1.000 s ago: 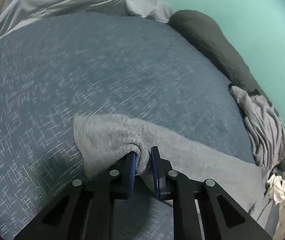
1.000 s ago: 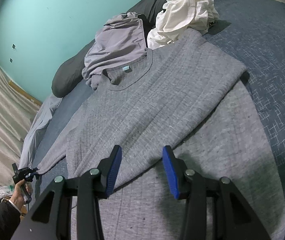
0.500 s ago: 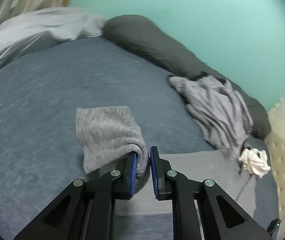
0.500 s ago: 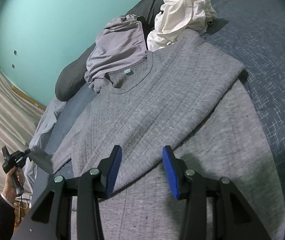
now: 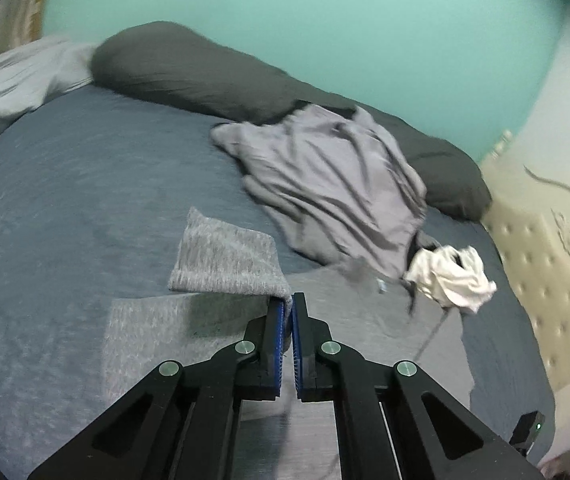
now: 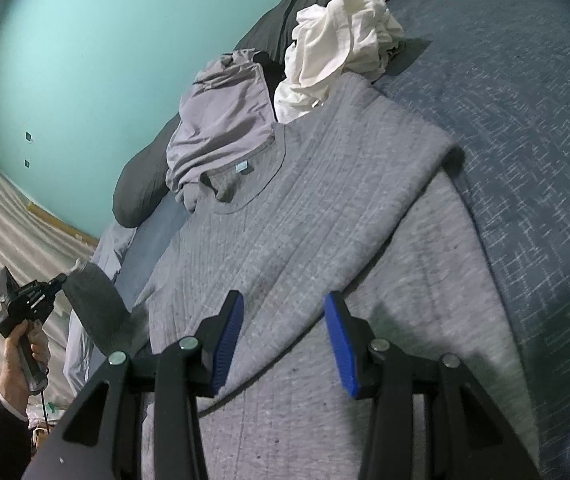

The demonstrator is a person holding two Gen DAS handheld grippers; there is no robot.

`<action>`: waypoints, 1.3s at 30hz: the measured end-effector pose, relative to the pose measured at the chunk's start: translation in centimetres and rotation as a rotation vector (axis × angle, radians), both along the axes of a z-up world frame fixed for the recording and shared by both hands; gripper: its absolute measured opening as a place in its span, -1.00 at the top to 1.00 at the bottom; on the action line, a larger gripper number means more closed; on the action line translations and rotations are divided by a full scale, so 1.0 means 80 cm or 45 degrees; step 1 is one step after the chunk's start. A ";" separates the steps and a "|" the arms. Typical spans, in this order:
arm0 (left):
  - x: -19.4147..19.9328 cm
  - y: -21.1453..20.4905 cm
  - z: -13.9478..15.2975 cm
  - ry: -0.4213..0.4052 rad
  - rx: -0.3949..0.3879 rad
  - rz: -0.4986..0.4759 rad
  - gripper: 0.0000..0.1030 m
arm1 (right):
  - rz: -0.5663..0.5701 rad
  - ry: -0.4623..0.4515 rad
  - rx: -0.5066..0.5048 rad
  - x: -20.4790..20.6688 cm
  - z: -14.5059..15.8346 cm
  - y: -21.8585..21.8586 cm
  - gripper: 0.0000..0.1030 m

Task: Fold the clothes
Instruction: 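Lift the hem with the left gripper and fold it toward the collar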

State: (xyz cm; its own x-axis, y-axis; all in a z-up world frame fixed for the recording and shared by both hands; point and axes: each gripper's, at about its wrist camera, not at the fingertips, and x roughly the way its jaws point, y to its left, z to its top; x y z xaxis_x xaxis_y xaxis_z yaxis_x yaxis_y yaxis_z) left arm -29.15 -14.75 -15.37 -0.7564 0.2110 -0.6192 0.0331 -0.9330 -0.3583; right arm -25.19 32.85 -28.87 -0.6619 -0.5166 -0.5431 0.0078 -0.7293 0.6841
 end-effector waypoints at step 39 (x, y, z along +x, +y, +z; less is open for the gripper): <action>0.040 0.306 -0.144 -0.300 -0.242 -0.649 0.41 | -0.013 -0.091 -0.174 -0.014 -0.022 0.049 0.03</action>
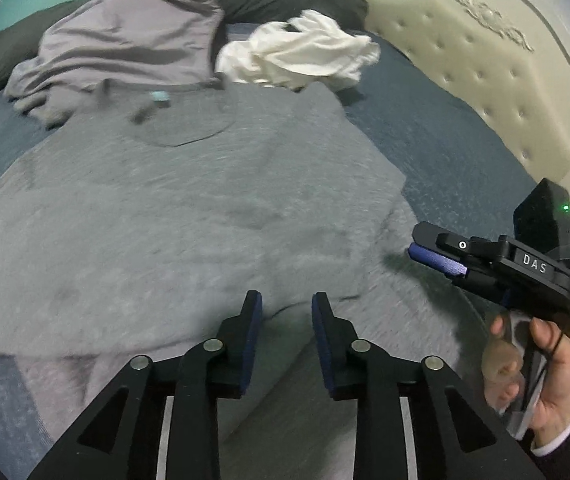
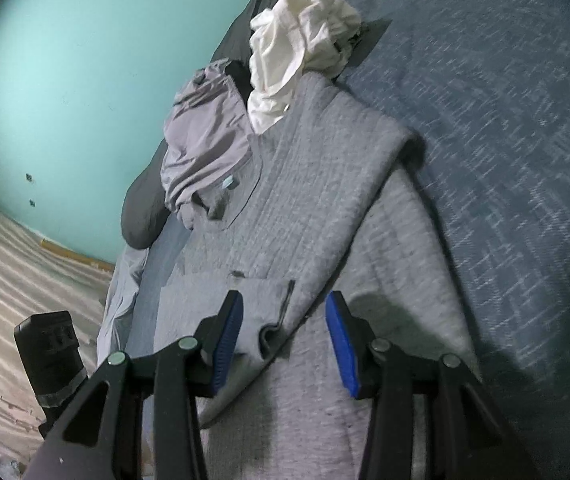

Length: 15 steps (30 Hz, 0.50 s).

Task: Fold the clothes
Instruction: 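Lift the hem with the left gripper and fold it toward the collar, then lay the hem down on the sweater and open the left gripper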

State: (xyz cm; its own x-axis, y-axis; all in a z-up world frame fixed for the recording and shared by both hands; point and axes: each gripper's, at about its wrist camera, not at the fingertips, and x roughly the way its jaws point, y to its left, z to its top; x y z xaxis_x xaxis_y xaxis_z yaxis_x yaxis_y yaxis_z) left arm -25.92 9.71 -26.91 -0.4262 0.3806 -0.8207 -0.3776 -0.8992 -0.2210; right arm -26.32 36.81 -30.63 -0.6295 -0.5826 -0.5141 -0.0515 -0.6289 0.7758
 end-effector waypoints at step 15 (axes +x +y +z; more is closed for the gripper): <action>0.009 -0.176 -0.029 -0.063 -0.015 0.345 0.39 | 0.143 -0.107 0.011 -0.015 -0.021 -0.047 -0.03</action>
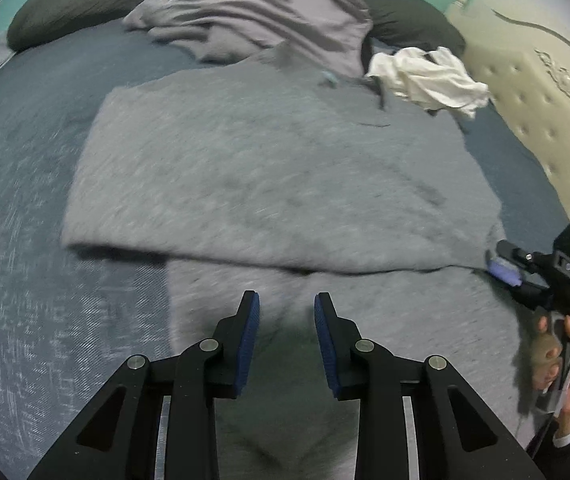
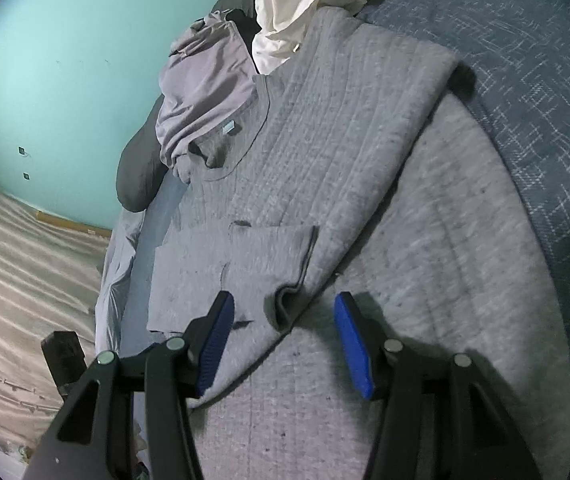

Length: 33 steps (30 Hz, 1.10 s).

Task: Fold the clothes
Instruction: 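Lay the hem down on the sweater and open the left gripper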

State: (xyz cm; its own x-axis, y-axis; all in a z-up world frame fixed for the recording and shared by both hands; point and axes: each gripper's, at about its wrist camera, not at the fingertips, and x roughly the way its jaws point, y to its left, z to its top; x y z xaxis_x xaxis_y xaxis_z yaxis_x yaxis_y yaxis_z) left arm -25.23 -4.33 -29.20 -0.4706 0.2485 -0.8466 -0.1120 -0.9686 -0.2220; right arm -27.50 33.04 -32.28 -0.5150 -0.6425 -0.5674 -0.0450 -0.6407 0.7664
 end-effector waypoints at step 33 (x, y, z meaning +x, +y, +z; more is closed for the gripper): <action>-0.032 -0.068 -0.014 -0.032 -0.100 0.219 0.37 | -0.035 0.400 -0.074 0.035 0.109 0.029 0.94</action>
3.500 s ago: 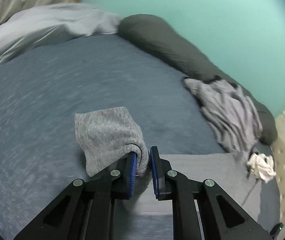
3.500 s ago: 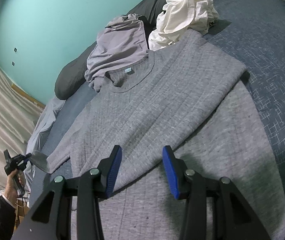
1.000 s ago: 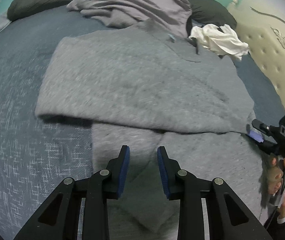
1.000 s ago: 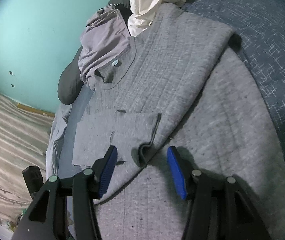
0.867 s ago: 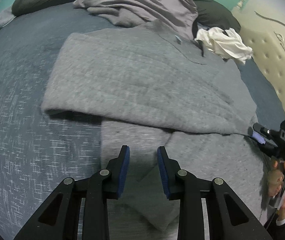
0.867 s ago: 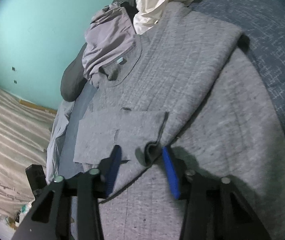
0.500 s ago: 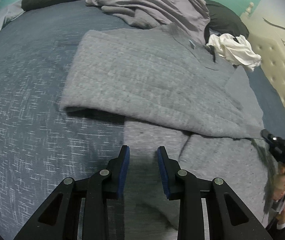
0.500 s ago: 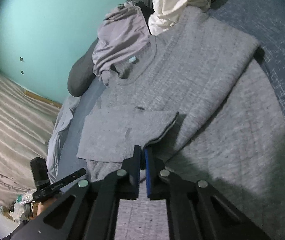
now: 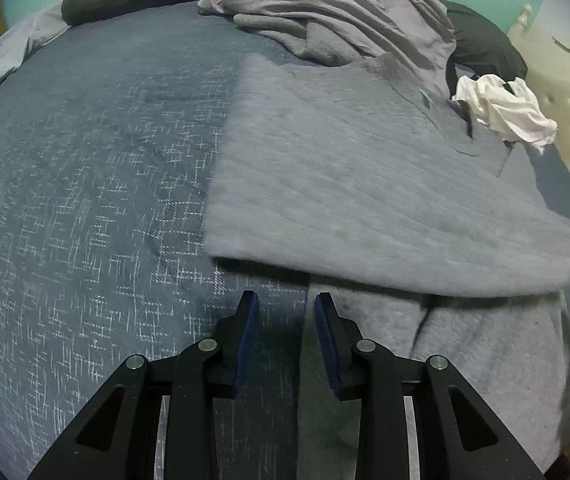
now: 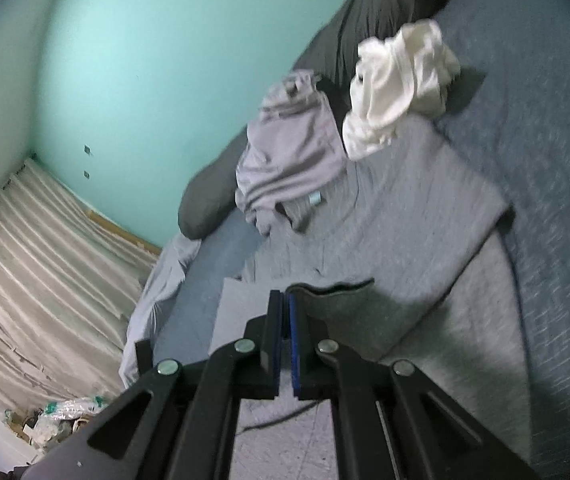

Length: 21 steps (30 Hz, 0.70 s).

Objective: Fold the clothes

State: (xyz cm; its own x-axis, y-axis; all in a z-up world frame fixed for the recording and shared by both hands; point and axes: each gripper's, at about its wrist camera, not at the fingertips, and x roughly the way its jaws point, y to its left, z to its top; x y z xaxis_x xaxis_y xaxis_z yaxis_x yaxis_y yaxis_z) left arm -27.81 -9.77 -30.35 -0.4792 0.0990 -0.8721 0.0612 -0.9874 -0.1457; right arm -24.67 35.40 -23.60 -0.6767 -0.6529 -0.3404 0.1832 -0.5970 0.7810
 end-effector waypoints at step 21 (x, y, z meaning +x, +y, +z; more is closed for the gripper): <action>-0.054 0.011 0.005 0.046 -0.095 -0.028 0.29 | -0.168 0.033 -0.054 0.010 0.005 0.080 0.94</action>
